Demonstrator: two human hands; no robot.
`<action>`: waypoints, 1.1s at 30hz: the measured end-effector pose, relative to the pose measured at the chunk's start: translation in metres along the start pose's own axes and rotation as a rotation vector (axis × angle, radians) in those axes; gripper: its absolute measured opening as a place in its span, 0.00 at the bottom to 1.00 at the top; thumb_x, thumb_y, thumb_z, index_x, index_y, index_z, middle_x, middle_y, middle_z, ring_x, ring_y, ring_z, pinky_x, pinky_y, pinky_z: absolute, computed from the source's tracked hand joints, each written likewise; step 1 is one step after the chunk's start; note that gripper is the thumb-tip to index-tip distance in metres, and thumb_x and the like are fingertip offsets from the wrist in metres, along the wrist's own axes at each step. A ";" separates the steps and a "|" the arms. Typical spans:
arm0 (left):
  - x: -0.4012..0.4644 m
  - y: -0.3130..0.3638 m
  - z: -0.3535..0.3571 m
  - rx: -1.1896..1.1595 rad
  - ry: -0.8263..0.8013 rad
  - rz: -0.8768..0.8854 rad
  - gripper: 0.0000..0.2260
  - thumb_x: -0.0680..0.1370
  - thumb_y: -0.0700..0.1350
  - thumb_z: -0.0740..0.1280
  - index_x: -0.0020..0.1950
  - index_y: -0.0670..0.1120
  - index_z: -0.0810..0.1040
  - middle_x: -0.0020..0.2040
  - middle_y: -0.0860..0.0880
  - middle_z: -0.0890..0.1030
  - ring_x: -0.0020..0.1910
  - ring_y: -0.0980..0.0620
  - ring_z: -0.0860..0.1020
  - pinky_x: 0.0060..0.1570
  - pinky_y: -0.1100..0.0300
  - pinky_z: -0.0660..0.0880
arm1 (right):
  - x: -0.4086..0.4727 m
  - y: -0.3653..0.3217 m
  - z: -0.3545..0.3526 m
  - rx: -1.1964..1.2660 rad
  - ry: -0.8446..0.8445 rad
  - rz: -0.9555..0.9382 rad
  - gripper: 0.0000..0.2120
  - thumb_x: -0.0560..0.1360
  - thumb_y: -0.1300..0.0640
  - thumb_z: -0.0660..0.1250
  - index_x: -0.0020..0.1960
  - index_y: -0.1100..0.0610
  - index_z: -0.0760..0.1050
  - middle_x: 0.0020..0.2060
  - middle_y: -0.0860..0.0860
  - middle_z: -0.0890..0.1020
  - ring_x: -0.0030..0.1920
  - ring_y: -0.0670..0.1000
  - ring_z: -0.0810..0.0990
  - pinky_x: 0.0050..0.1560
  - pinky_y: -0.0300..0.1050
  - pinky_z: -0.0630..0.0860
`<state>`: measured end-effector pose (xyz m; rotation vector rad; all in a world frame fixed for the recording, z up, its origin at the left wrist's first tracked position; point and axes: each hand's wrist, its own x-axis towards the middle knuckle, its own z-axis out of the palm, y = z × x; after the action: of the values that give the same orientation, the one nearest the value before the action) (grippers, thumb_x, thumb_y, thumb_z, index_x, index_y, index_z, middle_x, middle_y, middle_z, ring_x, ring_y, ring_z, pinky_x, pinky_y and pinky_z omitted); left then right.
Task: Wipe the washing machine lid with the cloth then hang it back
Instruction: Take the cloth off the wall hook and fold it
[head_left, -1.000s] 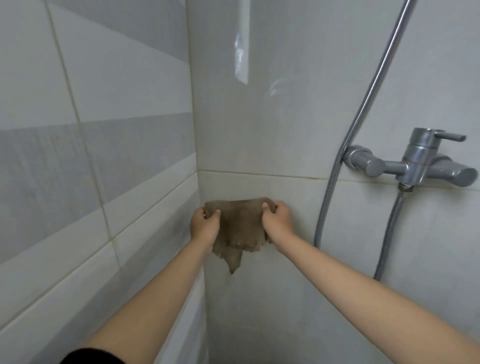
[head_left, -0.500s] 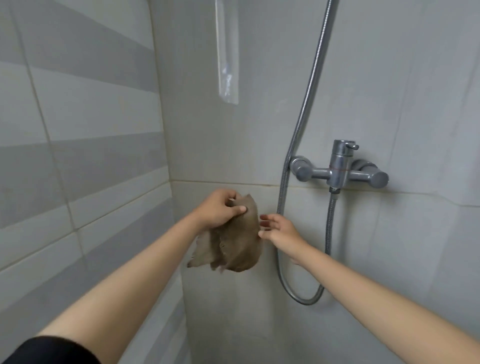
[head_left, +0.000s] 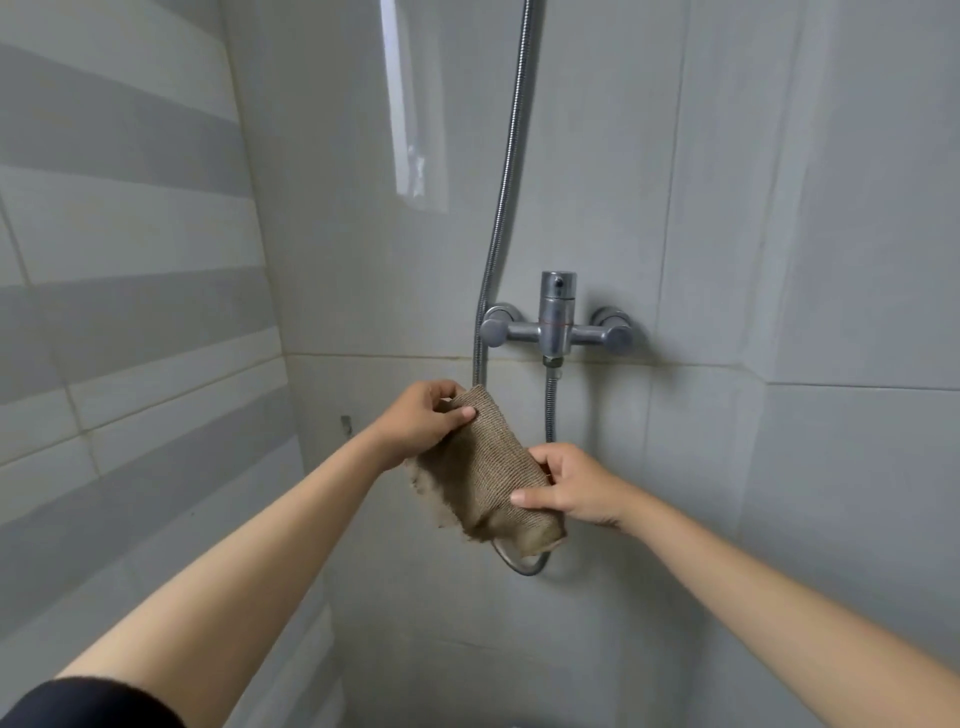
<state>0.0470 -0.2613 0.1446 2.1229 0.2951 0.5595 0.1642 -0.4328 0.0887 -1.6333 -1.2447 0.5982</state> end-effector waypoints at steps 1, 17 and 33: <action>-0.004 0.002 0.010 -0.041 -0.001 -0.016 0.02 0.78 0.40 0.65 0.46 0.42 0.77 0.37 0.49 0.79 0.35 0.57 0.75 0.33 0.71 0.71 | -0.011 -0.002 -0.005 -0.007 0.007 -0.032 0.11 0.70 0.66 0.72 0.52 0.63 0.78 0.46 0.55 0.82 0.48 0.50 0.81 0.56 0.52 0.78; -0.035 0.029 0.106 -0.431 -0.107 -0.358 0.23 0.78 0.59 0.59 0.48 0.39 0.79 0.42 0.43 0.80 0.41 0.46 0.77 0.43 0.56 0.75 | -0.070 -0.017 -0.044 -0.264 0.570 -0.383 0.08 0.70 0.55 0.73 0.44 0.57 0.75 0.34 0.48 0.79 0.36 0.48 0.77 0.40 0.41 0.74; -0.049 0.023 0.116 -0.350 -0.051 -0.375 0.04 0.76 0.38 0.66 0.48 0.38 0.76 0.38 0.42 0.80 0.29 0.52 0.80 0.32 0.60 0.79 | -0.069 -0.021 -0.038 -0.152 0.462 -0.278 0.15 0.62 0.59 0.79 0.43 0.46 0.78 0.41 0.47 0.85 0.45 0.47 0.84 0.51 0.46 0.81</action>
<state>0.0622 -0.3773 0.0921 1.6871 0.5138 0.3093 0.1616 -0.5106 0.1125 -1.5675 -1.1569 -0.0500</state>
